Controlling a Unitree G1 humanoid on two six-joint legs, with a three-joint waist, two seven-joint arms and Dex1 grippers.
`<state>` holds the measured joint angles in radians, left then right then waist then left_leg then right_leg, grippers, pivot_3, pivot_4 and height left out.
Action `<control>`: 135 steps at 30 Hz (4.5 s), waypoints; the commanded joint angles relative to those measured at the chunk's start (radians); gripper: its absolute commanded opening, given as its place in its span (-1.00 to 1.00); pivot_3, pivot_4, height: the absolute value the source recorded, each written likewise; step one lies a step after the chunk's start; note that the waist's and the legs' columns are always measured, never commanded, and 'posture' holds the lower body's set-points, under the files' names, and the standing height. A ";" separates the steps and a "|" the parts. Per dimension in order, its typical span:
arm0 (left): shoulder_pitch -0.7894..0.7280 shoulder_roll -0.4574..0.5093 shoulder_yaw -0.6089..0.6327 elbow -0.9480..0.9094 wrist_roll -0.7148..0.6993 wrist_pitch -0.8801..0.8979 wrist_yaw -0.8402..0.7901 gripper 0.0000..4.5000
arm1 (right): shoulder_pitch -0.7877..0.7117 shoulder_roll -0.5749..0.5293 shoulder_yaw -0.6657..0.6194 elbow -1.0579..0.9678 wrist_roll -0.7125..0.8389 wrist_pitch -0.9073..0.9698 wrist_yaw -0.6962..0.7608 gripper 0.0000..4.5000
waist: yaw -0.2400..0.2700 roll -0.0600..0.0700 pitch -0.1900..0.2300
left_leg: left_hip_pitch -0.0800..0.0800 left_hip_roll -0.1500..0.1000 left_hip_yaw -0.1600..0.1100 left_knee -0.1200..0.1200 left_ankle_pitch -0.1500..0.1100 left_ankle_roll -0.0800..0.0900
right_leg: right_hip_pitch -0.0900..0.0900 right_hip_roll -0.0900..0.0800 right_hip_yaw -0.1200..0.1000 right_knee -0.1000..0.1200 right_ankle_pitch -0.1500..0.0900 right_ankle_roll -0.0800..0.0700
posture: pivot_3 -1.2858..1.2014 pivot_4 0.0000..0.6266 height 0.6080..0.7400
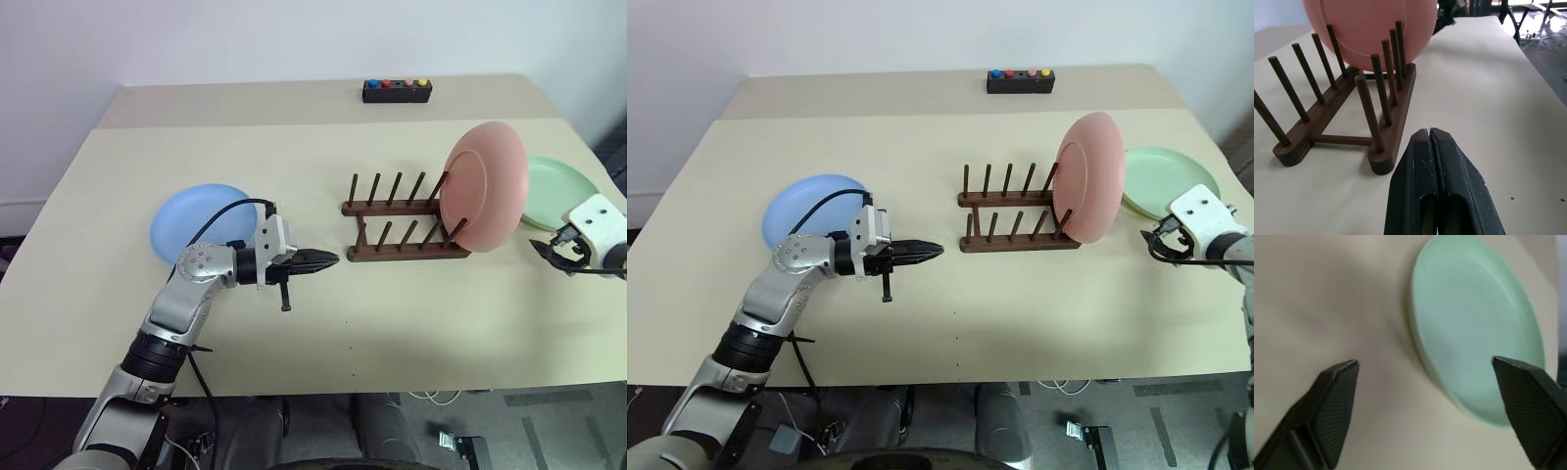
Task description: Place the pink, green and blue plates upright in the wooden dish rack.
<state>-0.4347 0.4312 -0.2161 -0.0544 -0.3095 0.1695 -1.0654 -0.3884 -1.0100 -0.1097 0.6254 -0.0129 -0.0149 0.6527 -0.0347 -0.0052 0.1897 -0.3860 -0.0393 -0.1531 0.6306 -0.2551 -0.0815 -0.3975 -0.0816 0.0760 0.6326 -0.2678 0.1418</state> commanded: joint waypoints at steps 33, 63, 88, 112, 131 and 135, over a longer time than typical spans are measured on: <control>0.017 0.024 0.029 -0.077 -0.024 0.005 0.025 -1.00 | 0.150 -0.035 -0.261 -0.348 -0.028 -0.060 -0.296 -0.94 | -0.010 0.002 0.000 | 0.002 0.000 0.001 0.000 0.000 0.000 | 0.001 0.000 0.002 0.001 0.000 0.000 | 0.03 -0.52 1.00; 0.027 0.040 0.047 -0.067 -0.013 0.002 0.030 -1.00 | -0.031 0.215 -0.241 -1.192 1.096 0.582 -0.069 -0.94 | 0.017 0.000 0.000 | 0.000 0.000 0.000 0.001 0.000 0.000 | 0.000 0.000 0.001 0.001 0.000 0.000 | 0.03 -0.52 1.00; 0.027 0.036 0.043 -0.062 -0.008 -0.006 0.029 -1.00 | 0.021 0.369 -0.269 -1.096 1.273 0.656 -0.205 -0.94 | 0.019 0.000 0.000 | 0.000 0.000 0.000 0.001 0.000 0.000 | -0.001 0.000 0.001 0.001 0.000 0.000 | 0.03 -0.52 1.00; 0.023 0.036 0.045 -0.057 -0.007 -0.008 0.029 -1.00 | 0.086 0.397 -0.275 -1.052 1.309 0.671 -0.221 -0.94 | 0.019 0.000 0.000 | 0.000 0.000 0.000 0.001 0.000 0.001 | -0.001 0.000 0.001 0.001 0.000 0.000 | 0.03 -0.52 1.00; 0.021 0.034 0.042 -0.056 -0.003 -0.015 0.030 -1.00 | 0.148 0.420 -0.285 -1.040 1.290 0.666 -0.228 -0.70 | 0.019 0.000 0.000 | 0.000 0.000 0.000 0.001 0.000 0.001 | 0.000 0.000 0.001 0.001 0.000 0.000 | 0.03 -0.52 1.00; 0.019 0.033 0.041 -0.052 -0.002 -0.018 0.030 -1.00 | 0.157 0.415 -0.292 -1.050 1.292 0.661 -0.232 0.12 | 0.019 0.000 0.000 | -0.001 0.000 0.000 0.001 0.000 0.001 | -0.001 0.000 0.001 0.001 0.000 0.000 | 0.03 -0.52 1.00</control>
<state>-0.4061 0.4668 -0.1821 -0.0972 -0.3119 0.1685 -1.0381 -0.2301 -0.5960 -0.3698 -0.4051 1.2775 0.6615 0.4225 -0.0160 -0.0050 0.1900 -0.3866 -0.0388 -0.1531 0.6311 -0.2554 -0.0810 -0.3987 -0.0811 0.0772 0.6334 -0.2674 0.1420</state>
